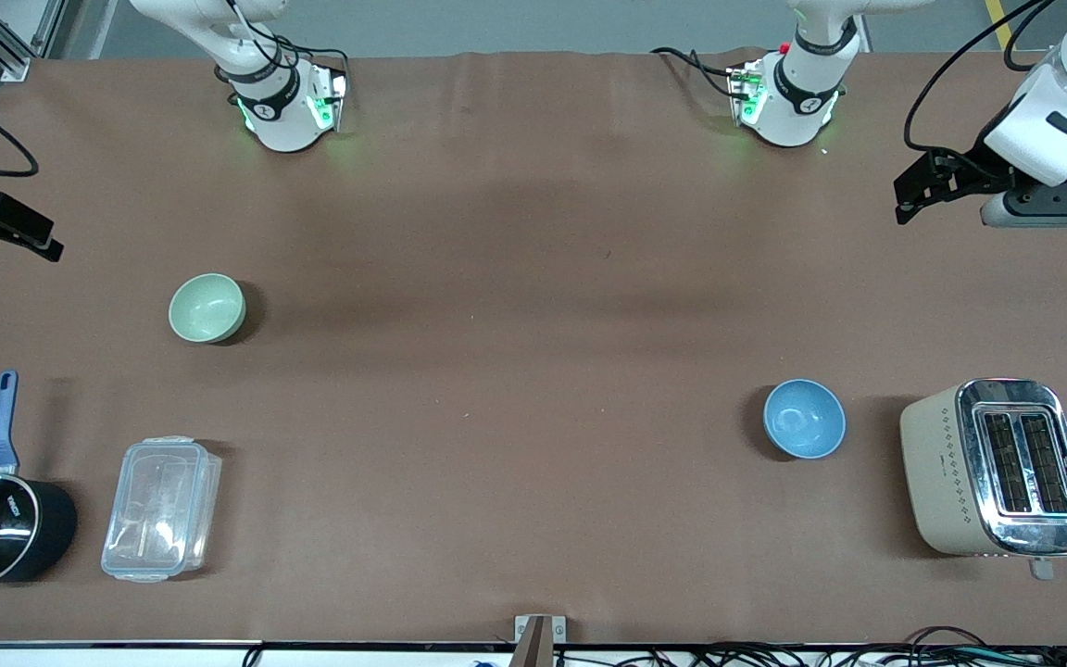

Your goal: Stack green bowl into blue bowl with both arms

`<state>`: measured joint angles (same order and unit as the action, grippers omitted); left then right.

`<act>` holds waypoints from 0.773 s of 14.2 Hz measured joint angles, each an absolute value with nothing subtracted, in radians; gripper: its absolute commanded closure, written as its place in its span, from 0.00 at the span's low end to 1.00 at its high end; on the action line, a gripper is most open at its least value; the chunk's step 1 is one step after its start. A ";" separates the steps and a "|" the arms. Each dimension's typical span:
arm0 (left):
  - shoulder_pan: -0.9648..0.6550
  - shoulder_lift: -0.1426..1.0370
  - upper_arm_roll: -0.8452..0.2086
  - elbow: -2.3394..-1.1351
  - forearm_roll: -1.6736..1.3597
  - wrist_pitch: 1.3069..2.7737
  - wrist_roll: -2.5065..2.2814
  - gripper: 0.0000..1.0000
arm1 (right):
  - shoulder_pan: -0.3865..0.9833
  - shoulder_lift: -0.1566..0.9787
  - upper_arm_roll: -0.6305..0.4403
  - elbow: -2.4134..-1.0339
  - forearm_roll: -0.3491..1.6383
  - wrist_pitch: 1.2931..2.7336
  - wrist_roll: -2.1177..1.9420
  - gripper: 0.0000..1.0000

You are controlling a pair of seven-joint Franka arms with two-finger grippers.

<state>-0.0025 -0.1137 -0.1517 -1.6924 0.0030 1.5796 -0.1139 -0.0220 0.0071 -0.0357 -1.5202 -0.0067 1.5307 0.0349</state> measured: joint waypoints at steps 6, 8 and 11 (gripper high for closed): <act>0.014 -0.051 -0.150 -1.663 0.003 1.585 -0.114 0.00 | -0.024 0.007 -0.039 -1.525 -0.007 1.532 0.035 0.00; 0.015 0.034 -0.149 -1.668 0.014 1.660 -0.114 0.00 | -0.024 0.006 -0.040 -1.527 -0.007 1.532 0.035 0.00; 0.020 0.193 -0.148 -1.710 0.055 1.855 -0.140 0.00 | -0.024 0.006 -0.040 -1.528 -0.007 1.533 0.034 0.01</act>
<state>0.0199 0.1925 -0.1476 -1.7097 0.0555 1.8549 -0.1400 -0.0242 0.0056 -0.0400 -1.5285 -0.0067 1.5334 0.0344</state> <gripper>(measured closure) 0.000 0.000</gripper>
